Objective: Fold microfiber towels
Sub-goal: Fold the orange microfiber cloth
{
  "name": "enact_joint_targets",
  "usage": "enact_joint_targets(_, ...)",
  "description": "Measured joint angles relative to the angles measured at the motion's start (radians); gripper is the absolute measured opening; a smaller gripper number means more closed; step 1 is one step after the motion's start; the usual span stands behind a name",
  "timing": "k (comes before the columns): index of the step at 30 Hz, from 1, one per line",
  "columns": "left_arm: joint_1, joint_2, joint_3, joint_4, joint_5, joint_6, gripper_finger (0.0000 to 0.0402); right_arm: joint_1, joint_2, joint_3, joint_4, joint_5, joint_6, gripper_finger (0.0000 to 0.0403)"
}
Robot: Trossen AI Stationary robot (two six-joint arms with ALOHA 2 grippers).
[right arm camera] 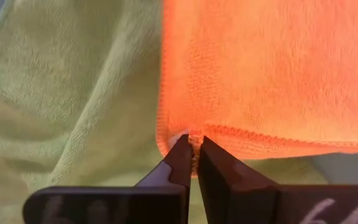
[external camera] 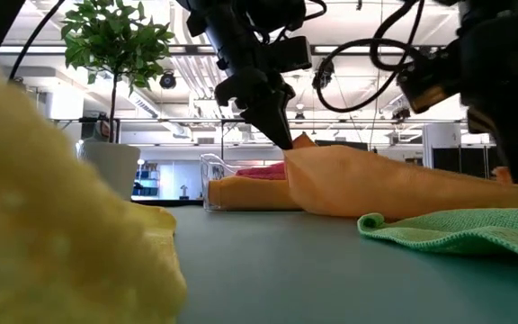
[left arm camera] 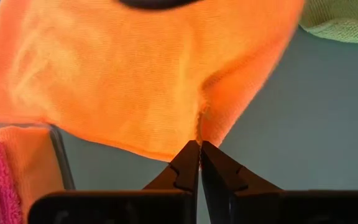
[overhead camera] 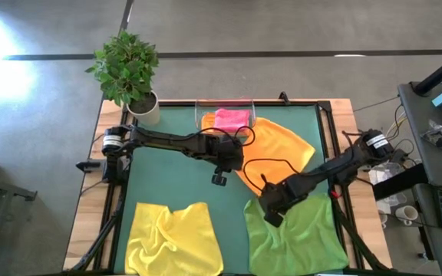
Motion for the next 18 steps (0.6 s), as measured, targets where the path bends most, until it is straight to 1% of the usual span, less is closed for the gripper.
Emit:
enact_joint_targets(6,0.000,0.000,0.000,0.012,0.000,0.003,0.0000,0.051,0.000,0.000,-0.002,-0.007,0.086,0.0013)
enact_joint_targets(9,0.000,0.000,0.000,0.016,0.000,0.003,0.0000,0.059,0.000,0.000,-0.008,0.011,0.116,0.0013)
enact_joint_targets(13,0.000,0.000,0.000,0.034,0.000,0.003,0.0000,0.057,0.000,-0.001,-0.011,0.036,0.110,0.0013)
enact_joint_targets(16,0.000,0.000,0.001,0.034,0.000,0.002,0.0000,0.051,0.000,-0.001,-0.013,0.007,0.110,0.0016)
enact_joint_targets(18,0.000,0.000,0.001,0.034,0.000,0.002,0.0000,0.041,0.000,-0.001,-0.012,-0.029,0.117,0.0027)
